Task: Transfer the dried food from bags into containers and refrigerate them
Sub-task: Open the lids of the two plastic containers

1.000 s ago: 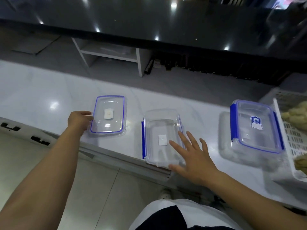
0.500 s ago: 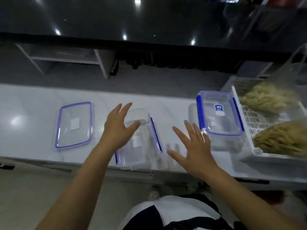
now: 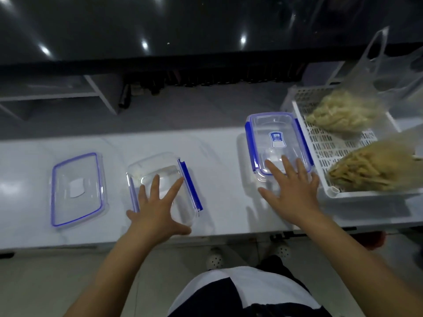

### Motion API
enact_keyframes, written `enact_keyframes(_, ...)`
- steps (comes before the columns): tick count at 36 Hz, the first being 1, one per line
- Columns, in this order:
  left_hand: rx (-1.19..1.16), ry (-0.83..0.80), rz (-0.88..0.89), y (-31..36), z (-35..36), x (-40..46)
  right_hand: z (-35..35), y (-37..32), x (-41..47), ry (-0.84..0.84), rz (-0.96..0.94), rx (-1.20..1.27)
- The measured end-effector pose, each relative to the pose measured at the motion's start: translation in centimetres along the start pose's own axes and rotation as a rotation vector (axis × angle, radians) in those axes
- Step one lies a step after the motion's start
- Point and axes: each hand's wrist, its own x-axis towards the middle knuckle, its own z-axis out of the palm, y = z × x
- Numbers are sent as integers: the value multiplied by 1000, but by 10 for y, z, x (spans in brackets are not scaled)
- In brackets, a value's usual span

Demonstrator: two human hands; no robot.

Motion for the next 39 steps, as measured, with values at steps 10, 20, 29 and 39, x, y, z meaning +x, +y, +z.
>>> enact_keyframes(10, 69, -78, 105, -3, -32, 43, 4, 0, -10, 7, -25, -20)
enact_keyframes(20, 178, -30, 153, -17, -82, 118, 6, -35, -53, -30, -143, -1)
enact_keyframes(29, -38, 149, 167, 8, -81, 104, -20, -44, -64, -181, -252, 133)
enact_keyframes(39, -1206, 57, 26, 92, 25, 30, -46, -21, -21, 14, 200, 1070)
